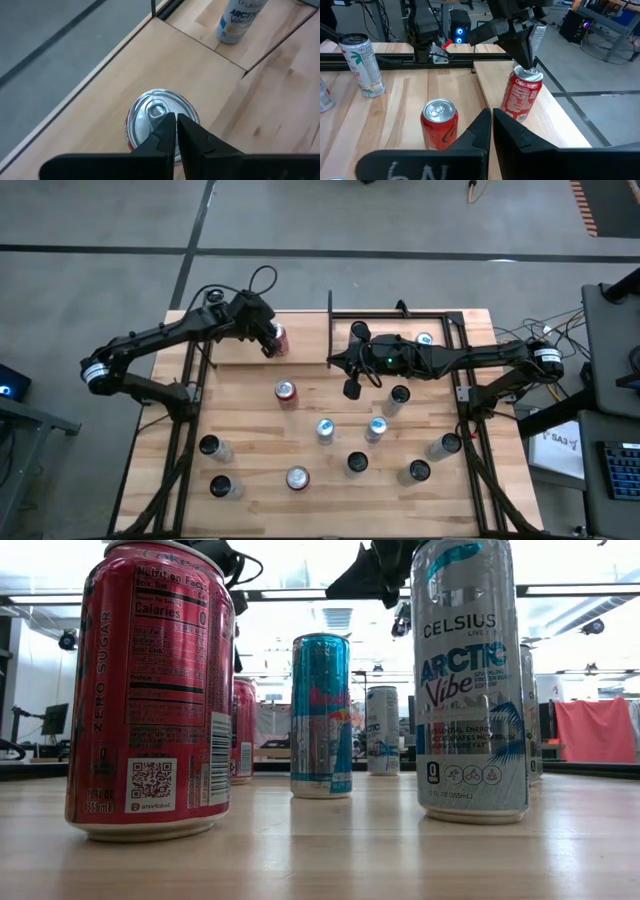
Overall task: Place canned beverage on shelf
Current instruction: Put the red and white soda can on the shelf
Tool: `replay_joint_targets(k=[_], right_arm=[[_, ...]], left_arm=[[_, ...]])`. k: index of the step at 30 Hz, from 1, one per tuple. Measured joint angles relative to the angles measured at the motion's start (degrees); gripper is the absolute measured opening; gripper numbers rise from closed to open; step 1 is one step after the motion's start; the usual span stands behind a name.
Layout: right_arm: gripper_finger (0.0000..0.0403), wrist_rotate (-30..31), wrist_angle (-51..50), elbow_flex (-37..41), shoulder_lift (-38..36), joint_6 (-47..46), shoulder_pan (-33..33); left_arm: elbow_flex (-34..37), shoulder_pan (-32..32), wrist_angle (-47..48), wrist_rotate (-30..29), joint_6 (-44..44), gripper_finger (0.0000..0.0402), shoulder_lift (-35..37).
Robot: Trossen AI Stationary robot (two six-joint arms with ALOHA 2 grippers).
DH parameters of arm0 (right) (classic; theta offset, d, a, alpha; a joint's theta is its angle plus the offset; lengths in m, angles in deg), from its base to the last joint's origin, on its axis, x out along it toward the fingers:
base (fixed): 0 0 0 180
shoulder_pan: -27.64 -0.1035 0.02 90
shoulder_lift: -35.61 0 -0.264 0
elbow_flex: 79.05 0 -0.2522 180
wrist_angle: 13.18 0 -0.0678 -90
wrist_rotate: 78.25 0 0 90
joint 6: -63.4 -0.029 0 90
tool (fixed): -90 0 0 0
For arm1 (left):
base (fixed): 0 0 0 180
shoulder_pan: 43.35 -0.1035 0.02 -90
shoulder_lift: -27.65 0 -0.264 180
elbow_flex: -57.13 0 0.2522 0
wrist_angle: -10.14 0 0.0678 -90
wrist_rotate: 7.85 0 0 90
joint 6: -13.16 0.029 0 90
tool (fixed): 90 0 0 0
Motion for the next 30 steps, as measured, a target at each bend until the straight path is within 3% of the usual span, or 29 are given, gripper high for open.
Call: replay_joint_targets(k=[11,18,24,30], right_arm=[[0.0009,0.0,6.7,0.0,0.0,-2.4,0.0],[0.0009,-0.1,21.0,-0.9,5.3,-1.8,0.4],[0.0009,-0.1,19.1,-8.7,13.7,-1.8,2.4],[0.0009,-0.1,8.5,-20.9,22.6,-1.6,5.0]], left_arm=[[0.0,-0.1,0.1,-1.1,11.8,0.0000,0.3],[0.0,-0.2,0.6,-4.4,13.0,0.0000,0.4],[0.1,-0.3,2.5,-6.7,14.8,0.0000,0.8],[0.2,-0.3,2.6,-6.7,17.3,0.0000,0.8]])
